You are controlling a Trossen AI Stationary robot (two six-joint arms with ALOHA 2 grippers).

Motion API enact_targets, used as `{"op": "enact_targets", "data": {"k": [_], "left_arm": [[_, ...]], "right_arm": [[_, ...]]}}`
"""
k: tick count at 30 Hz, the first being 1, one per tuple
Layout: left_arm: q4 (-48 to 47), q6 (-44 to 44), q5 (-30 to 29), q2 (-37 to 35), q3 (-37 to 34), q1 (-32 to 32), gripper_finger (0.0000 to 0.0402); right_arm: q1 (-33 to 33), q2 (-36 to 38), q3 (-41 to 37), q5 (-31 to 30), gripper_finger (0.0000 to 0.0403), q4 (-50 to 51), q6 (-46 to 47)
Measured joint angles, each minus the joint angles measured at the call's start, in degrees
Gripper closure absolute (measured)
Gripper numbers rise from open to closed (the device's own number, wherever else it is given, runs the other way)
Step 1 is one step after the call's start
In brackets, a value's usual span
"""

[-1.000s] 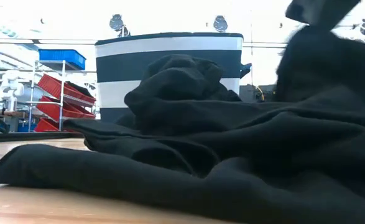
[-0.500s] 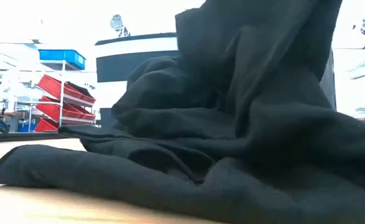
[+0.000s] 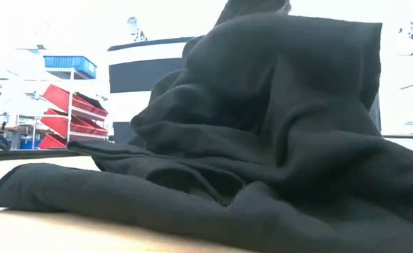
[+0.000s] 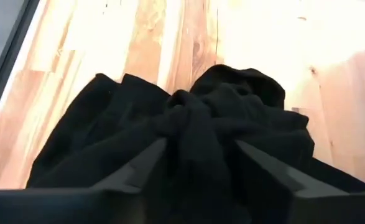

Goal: Sort clothes
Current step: Put the black hoodie into the blue laundry organizer

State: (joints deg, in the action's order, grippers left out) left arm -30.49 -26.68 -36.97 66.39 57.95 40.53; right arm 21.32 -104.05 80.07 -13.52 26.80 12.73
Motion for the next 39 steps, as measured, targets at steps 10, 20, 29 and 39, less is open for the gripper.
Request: {"op": "enact_targets", "data": {"k": [10,20,29,39], "left_arm": [[0.00,0.01,0.00,0.00,0.00,0.00,0.0173],[0.09,-0.02,0.02,0.00,0.00,0.00,0.0173],[0.03,-0.02,0.02,0.00,0.00,0.00,0.0173],[-0.15,-1.49,0.37,0.00,-0.24,0.07,0.0173]], "right_arm": [[-0.88,-2.41,0.00,-3.14,0.0107,-0.11,-1.74],[-3.13,-8.78,0.02,-2.67,0.0045,-2.29,-2.23],[-6.11,-19.14,0.77,5.92,0.0032,-5.68,1.48],[-5.42,-20.72,0.94,8.26,0.0044,-5.96,5.02]]}}
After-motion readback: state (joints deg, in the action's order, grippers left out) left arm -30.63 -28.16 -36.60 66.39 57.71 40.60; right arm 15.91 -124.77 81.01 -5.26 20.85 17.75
